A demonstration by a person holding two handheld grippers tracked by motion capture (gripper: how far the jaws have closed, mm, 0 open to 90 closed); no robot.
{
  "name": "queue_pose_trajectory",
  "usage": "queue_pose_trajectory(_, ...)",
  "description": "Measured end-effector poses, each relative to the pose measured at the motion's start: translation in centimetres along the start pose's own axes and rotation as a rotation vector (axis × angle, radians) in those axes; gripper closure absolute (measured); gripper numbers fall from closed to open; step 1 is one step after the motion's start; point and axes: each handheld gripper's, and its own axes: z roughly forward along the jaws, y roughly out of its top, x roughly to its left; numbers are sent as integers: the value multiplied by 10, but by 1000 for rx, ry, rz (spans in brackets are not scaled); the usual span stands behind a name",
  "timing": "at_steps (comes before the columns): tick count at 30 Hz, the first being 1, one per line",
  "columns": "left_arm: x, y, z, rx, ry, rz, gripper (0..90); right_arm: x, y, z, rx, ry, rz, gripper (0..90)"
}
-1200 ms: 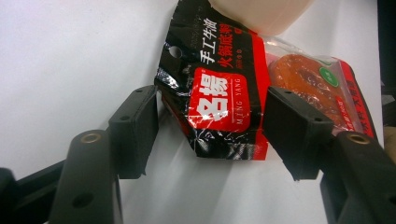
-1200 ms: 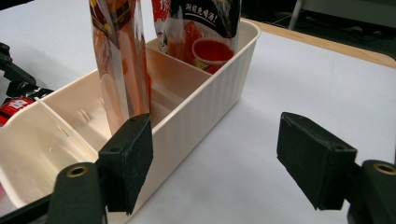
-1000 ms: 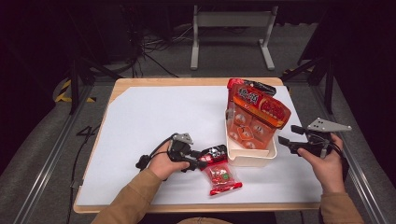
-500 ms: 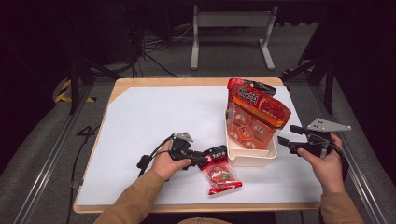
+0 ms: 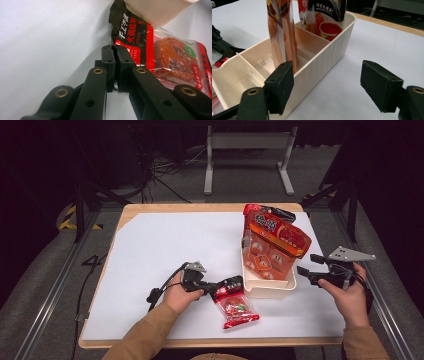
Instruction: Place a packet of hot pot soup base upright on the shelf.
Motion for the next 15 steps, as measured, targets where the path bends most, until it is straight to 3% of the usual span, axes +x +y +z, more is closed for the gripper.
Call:
queue_pose_trajectory(13,-9,9,-19,-11,-22,21,895,-1,0,-2,-4,-1,8,276)
queue_pose_trajectory(15,-13,13,-27,-6,-23,48,896,-1,0,-2,-5,-1,9,276)
